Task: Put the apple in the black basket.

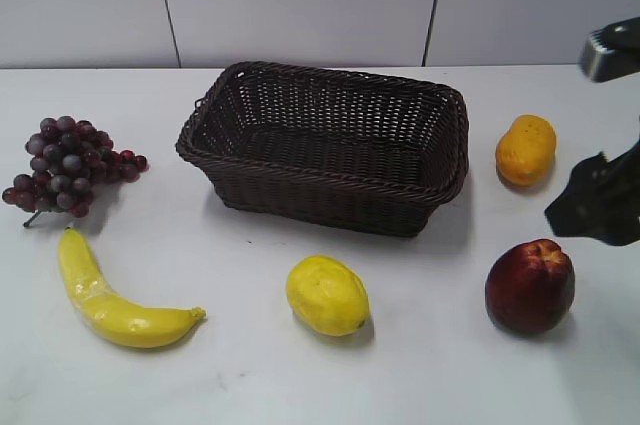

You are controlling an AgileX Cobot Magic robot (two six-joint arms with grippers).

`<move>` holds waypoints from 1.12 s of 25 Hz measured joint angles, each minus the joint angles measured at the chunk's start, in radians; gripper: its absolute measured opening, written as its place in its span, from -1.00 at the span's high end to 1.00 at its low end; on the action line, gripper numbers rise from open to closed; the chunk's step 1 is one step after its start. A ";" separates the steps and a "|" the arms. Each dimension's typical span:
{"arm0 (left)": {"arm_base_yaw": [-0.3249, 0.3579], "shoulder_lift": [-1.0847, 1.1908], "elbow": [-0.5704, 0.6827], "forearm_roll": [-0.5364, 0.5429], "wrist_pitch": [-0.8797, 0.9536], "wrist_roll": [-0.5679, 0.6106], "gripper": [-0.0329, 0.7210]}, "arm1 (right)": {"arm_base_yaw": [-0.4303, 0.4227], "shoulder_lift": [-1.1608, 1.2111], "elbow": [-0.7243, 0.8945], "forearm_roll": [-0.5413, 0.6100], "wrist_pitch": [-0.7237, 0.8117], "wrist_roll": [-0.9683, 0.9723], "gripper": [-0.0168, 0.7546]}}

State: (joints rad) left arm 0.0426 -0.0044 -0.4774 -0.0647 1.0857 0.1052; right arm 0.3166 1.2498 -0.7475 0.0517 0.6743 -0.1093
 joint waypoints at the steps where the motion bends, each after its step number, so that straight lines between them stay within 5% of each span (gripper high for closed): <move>1: 0.000 0.000 0.000 0.000 0.000 0.000 -0.47 | 0.011 0.039 -0.003 0.002 0.000 0.000 -0.62; 12: 0.000 0.000 0.000 0.000 0.000 0.000 -0.47 | 0.019 0.317 -0.008 0.005 -0.112 0.024 -0.75; 17: 0.000 0.000 0.000 0.000 0.000 0.000 -0.47 | 0.019 0.374 -0.014 0.006 -0.105 0.030 -0.56; 28: 0.000 0.000 0.000 0.000 0.000 0.000 -0.47 | 0.019 0.312 -0.247 0.013 0.243 -0.005 -0.54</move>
State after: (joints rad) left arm 0.0426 -0.0044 -0.4774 -0.0647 1.0857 0.1052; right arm 0.3355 1.5616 -0.9945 0.0648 0.9171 -0.1147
